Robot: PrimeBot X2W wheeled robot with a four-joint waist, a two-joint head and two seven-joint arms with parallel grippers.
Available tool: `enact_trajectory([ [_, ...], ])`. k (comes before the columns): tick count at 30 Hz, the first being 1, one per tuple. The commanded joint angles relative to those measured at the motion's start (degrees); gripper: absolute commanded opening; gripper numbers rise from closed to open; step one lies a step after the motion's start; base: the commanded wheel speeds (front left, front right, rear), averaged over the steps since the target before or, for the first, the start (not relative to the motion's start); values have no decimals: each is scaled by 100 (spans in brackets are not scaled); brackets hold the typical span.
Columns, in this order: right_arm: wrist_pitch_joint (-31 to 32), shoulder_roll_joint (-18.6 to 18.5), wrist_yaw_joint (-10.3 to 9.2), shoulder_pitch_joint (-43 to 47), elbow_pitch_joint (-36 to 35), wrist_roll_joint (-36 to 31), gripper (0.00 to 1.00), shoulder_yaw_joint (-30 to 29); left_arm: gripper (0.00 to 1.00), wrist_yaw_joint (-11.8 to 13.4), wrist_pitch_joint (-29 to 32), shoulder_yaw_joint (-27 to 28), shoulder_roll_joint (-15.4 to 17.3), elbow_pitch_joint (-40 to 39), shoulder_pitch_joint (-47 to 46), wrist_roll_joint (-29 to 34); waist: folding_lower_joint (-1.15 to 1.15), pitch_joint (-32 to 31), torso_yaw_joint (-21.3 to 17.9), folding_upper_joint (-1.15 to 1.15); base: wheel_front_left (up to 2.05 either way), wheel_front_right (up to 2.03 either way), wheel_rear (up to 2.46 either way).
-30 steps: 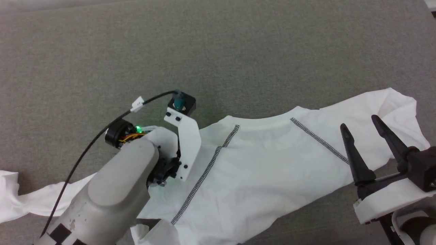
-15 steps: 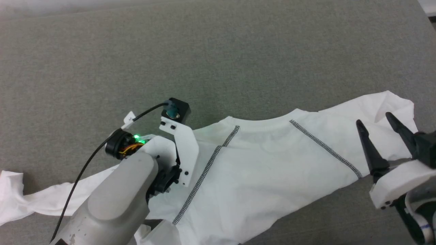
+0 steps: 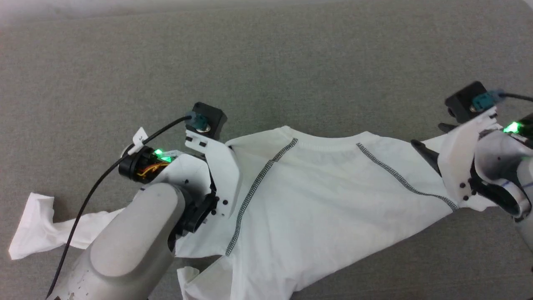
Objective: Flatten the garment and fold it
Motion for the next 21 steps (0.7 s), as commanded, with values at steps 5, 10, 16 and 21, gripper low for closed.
enact_trajectory([
  [5, 530, -135, -12, -1096, 716, 471, 100, 1105, 0, 45, -78, 20, -40, -256, -135, 107, -1, 401, 250, 0, 0, 0, 0],
  [10, 715, -89, -12, -1633, 1424, 630, 100, 1884, 0, 52, -172, 21, -84, -361, -231, 141, -1, 627, 347, 0, 0, 0, 0],
  [16, 812, 37, -12, -1732, 1982, 956, 47, 2589, 0, 89, -275, 56, -58, -384, -205, 137, -1, 705, 372, 0, 0, 0, 0],
  [21, 603, 109, -12, -1776, 2199, 1200, 0, 2866, 0, 114, -298, 80, -8, -328, -128, 94, -1, 650, 353, 0, 0, 0, 0],
])
